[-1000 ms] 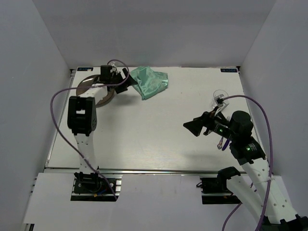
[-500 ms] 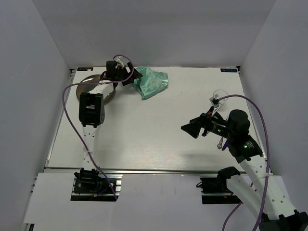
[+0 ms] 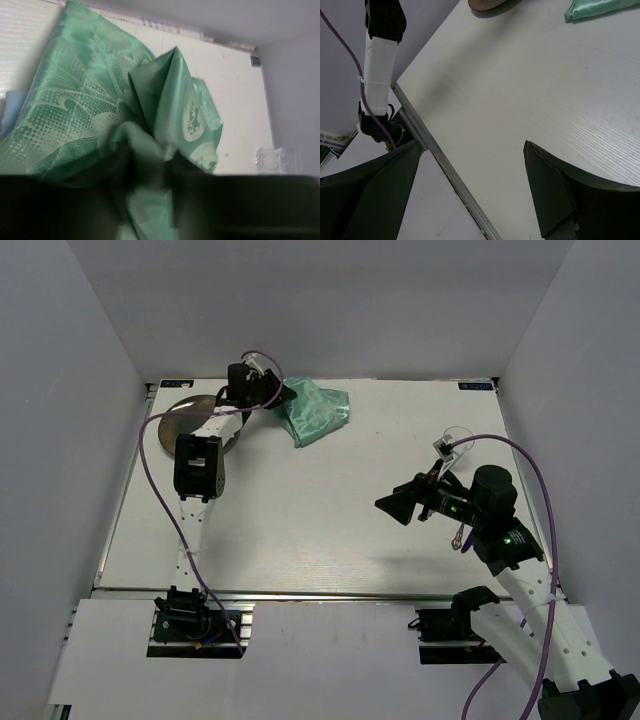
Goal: Set the dinner table for one person
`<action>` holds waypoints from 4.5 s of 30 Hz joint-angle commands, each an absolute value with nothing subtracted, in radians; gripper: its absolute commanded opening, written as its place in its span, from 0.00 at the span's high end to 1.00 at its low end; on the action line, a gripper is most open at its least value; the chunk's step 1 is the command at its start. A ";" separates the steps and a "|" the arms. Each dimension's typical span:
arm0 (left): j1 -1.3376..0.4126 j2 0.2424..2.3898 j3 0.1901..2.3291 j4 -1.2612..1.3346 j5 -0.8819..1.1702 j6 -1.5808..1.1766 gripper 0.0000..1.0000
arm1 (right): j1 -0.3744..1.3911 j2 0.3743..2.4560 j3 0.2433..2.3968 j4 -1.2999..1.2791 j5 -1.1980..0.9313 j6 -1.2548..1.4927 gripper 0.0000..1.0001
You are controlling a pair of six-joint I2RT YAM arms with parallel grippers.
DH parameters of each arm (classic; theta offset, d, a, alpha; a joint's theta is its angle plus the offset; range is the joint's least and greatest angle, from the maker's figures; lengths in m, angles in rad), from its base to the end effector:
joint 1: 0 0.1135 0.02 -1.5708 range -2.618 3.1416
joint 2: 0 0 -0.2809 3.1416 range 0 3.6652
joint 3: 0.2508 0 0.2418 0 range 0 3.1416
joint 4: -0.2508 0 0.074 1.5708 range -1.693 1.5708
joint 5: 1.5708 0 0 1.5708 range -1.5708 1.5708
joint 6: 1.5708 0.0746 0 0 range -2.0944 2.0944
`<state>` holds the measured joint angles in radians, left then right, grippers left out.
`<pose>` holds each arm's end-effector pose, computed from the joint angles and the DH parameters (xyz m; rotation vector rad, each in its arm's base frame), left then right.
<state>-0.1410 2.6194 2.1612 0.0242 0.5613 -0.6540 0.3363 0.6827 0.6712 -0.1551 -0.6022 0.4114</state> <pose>0.6127 -0.1271 0.1461 -0.1559 2.0903 -1.0576 0.1471 0.0962 0.3256 -0.3981 1.7861 1.0584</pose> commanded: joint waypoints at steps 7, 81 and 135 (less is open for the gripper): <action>-0.166 2.445 2.076 0.149 0.744 -0.652 1.00 | 0.339 0.684 0.678 -0.081 -0.523 0.422 0.11; -0.690 1.934 1.409 -0.489 -0.364 -1.020 0.17 | 0.244 1.760 0.845 0.190 -0.115 0.693 1.00; -0.508 1.252 1.561 -0.726 -0.715 -0.921 1.00 | 0.201 0.913 1.161 -0.314 0.029 0.592 1.00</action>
<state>-0.4984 1.5436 1.6863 -0.7525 -0.6533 -0.9520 0.2016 1.0080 1.0592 -0.1650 -0.0235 0.6418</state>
